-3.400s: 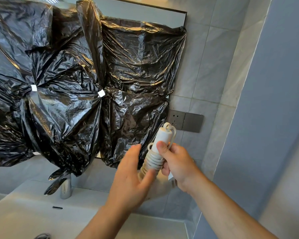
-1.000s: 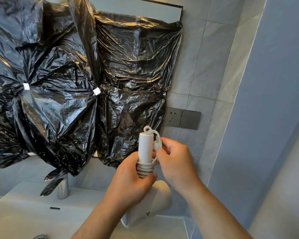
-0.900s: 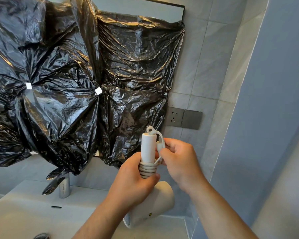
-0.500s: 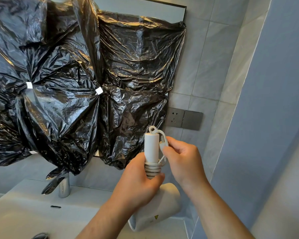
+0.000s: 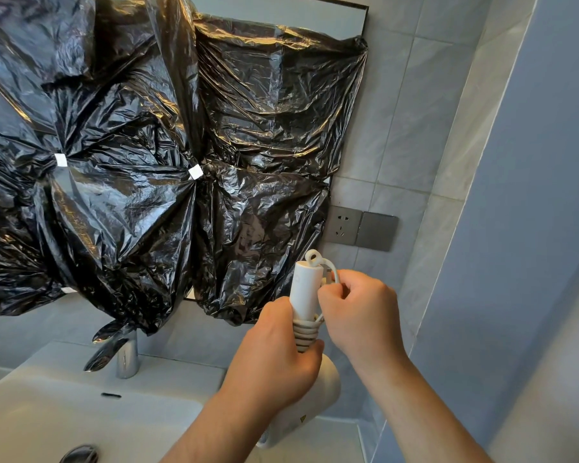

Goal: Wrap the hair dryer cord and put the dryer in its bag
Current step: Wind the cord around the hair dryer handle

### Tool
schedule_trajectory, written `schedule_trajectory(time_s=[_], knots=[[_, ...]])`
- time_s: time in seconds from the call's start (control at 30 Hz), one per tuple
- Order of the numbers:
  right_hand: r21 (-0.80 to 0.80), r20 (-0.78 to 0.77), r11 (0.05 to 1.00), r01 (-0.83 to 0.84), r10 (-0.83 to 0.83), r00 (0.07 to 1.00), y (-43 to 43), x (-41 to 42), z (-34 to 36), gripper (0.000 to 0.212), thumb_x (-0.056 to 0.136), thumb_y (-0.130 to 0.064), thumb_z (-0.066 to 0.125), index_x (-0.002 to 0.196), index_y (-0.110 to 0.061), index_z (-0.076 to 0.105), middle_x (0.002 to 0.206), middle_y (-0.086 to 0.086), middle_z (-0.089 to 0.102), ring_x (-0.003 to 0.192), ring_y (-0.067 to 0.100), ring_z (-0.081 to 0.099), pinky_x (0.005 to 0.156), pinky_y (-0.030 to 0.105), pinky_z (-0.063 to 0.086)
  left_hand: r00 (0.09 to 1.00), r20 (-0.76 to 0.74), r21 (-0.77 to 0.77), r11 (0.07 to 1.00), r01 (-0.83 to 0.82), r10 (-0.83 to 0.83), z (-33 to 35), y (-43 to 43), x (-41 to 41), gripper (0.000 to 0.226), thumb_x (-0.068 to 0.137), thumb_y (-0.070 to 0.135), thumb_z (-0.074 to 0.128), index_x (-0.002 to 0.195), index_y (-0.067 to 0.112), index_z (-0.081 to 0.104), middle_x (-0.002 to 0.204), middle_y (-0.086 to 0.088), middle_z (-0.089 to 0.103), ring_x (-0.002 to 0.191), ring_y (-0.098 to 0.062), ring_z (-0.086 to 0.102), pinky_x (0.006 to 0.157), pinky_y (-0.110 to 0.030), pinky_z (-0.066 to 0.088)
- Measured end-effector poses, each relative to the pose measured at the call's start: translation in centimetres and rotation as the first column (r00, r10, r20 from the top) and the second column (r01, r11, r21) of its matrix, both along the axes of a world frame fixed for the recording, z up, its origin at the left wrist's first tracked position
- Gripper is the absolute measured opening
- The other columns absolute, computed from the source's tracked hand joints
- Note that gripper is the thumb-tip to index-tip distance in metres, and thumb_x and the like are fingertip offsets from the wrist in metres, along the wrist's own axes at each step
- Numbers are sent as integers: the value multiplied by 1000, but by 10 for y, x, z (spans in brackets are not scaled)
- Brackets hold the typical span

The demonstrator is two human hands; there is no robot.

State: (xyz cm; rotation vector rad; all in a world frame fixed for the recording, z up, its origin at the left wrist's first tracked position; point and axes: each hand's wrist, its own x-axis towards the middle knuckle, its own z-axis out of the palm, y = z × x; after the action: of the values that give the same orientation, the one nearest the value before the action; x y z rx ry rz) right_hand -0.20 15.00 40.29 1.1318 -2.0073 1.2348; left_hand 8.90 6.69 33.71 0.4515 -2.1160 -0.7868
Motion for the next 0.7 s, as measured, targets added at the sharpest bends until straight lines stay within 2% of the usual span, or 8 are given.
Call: schedule_trajectory(time_s=[0.17, 0.3, 0.4, 0.5, 0.63, 0.7], knots=[[-5, -20, 1000, -14, 14, 1000, 1, -2, 1, 16, 72, -18, 45, 58, -11, 45, 46, 4, 43, 50, 24, 32, 43, 38, 32, 1000, 22, -27, 999, -22, 23, 5, 1, 2, 34, 75, 48, 54, 100, 26, 47, 99, 9, 51, 87, -16, 55, 76, -43, 51], [61, -29, 998, 15, -13, 1000, -1, -3, 5, 18, 78, -9, 50, 62, -12, 43, 51, 2, 44, 51, 21, 33, 44, 36, 29, 998, 35, -37, 998, -45, 46, 6, 2, 3, 36, 75, 48, 54, 101, 25, 47, 100, 8, 50, 88, -17, 55, 77, -43, 51], [57, 36, 998, 7, -9, 999, 0, -4, 5, 21, 77, -8, 53, 59, -14, 43, 50, 0, 44, 50, 18, 33, 45, 32, 28, 998, 51, -17, 1000, -21, 22, 7, 0, 2, 35, 74, 48, 54, 98, 25, 47, 98, 9, 49, 86, -16, 53, 77, -43, 50], [0, 177, 1000, -11, 11, 984, 0, -6, 6, 19, 73, -10, 60, 58, -18, 52, 49, -5, 53, 50, 16, 44, 48, 29, 37, 998, 55, 25, 1000, -6, 5, 6, -3, 1, 33, 73, 46, 56, 96, 24, 46, 96, 9, 49, 85, -16, 53, 76, -43, 50], [-10, 260, 999, -41, 42, 965, 1, -9, 9, 14, 69, -11, 63, 59, -17, 54, 50, -2, 56, 53, 23, 50, 51, 31, 42, 998, 55, 41, 999, 3, -6, 6, -2, 0, 32, 72, 46, 56, 94, 24, 46, 94, 8, 48, 84, -15, 52, 76, -43, 50], [-1, 276, 999, -46, 44, 960, 2, -12, 10, 14, 67, -10, 63, 59, -15, 52, 49, 0, 53, 52, 25, 48, 51, 32, 42, 998, 60, 33, 999, 6, -8, 7, -1, 0, 31, 74, 44, 57, 94, 23, 45, 94, 7, 47, 83, -16, 52, 75, -42, 50]])
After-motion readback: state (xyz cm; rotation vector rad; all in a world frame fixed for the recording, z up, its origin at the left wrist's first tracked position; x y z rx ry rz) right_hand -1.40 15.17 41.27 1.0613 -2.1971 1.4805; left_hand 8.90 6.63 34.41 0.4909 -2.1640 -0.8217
